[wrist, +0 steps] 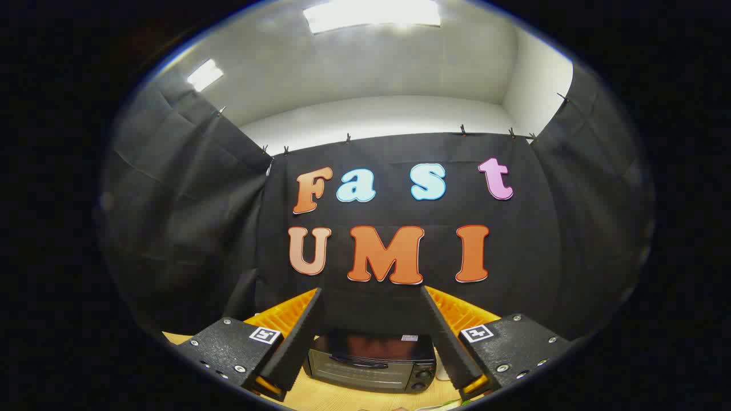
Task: Open the toaster oven, put the food inside, and close the toaster oven door.
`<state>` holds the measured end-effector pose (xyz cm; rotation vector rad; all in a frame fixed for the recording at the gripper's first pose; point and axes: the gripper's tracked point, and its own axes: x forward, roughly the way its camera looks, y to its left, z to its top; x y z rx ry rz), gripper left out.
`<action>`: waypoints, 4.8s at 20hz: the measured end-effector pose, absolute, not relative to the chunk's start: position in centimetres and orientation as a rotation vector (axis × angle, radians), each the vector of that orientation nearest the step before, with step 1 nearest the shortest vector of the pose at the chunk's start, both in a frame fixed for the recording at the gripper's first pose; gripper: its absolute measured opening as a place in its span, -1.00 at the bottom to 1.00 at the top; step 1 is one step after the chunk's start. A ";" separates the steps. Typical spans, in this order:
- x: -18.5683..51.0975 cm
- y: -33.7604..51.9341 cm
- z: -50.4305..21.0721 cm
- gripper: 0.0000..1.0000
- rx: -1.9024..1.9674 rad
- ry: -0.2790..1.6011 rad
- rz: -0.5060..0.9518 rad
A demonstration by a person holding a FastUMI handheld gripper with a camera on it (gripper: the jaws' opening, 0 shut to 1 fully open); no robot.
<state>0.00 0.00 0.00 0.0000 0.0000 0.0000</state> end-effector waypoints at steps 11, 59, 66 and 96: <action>1.3 1.6 0.3 0.97 0.019 0.008 0.025; 10.5 3.7 -29.3 0.90 0.047 0.408 -0.140; 5.5 4.9 -29.1 0.67 0.034 0.487 -0.064; -8.5 8.7 -39.6 0.51 0.218 0.871 0.070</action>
